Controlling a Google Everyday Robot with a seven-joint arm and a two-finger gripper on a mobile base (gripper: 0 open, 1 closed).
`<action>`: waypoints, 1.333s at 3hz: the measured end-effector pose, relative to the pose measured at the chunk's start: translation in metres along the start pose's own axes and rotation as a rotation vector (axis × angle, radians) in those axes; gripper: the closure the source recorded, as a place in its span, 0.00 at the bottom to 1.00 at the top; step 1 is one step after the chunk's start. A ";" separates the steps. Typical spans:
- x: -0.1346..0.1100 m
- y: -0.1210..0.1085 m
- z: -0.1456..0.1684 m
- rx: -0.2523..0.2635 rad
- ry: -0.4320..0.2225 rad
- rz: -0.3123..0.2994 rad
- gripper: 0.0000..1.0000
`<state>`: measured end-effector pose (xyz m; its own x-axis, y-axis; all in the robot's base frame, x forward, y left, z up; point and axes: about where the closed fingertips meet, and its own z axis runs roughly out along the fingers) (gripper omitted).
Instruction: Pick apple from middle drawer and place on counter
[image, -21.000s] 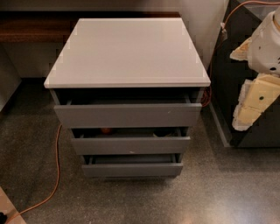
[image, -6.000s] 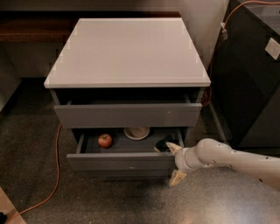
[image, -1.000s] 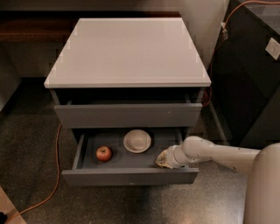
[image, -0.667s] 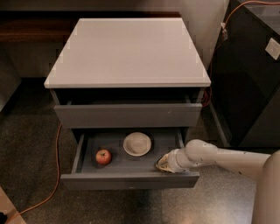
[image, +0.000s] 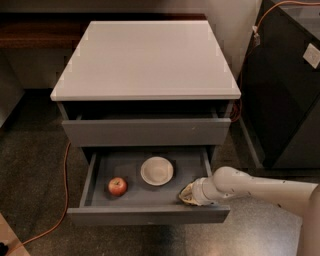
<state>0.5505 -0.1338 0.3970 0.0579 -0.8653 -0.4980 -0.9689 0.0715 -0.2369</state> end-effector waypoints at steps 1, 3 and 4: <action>-0.002 0.021 -0.001 -0.014 -0.002 -0.002 1.00; -0.031 0.030 -0.017 -0.012 -0.002 -0.057 1.00; -0.062 0.027 -0.023 -0.016 0.003 -0.118 0.82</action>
Offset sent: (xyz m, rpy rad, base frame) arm -0.0429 0.0072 0.0085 -0.0065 0.0020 0.0319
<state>0.5152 -0.0900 0.4411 0.1708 -0.8687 -0.4650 -0.9591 -0.0384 -0.2806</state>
